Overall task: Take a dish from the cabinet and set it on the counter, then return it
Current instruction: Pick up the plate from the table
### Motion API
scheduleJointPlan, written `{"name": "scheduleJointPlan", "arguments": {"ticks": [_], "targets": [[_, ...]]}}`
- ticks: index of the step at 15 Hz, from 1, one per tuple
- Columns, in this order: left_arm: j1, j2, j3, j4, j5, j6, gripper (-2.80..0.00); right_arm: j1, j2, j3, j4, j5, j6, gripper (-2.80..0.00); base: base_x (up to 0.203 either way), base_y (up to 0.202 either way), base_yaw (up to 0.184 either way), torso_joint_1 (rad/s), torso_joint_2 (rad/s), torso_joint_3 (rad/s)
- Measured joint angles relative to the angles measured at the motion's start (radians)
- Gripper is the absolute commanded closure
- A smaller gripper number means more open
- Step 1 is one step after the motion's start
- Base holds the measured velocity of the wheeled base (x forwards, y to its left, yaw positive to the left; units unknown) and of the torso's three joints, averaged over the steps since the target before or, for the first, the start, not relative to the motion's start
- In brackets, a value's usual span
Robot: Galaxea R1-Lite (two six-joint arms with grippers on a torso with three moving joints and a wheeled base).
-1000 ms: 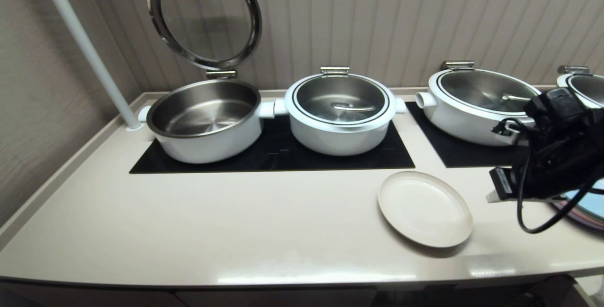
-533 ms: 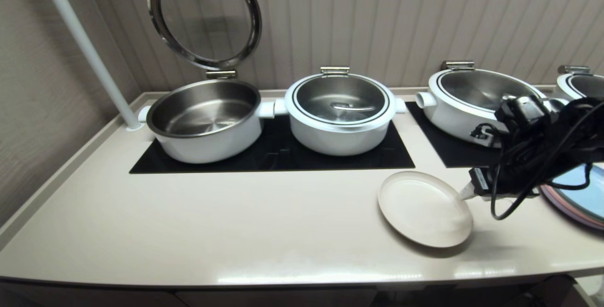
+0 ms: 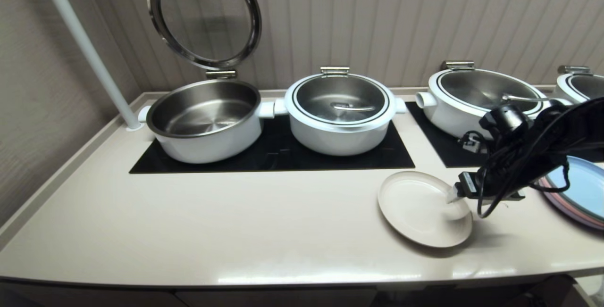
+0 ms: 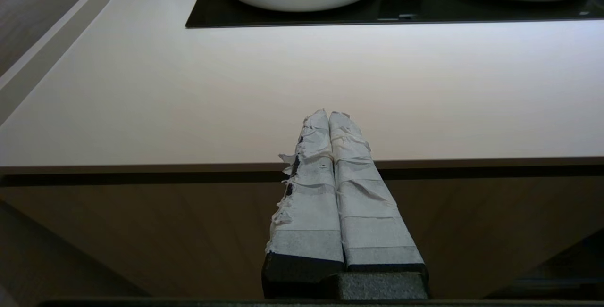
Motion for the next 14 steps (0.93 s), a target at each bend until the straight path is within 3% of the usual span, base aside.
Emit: {"name": "scheduleJointPlan", "arguments": {"ticks": [14], "targets": [[0.0,0.0,0.0,0.0,0.0,0.0,0.0,0.0,0.12,-0.051,-0.118,-0.001,0.004,-2.8,0.0,0.0,0.0,0.0,0.0,0.0]]}}
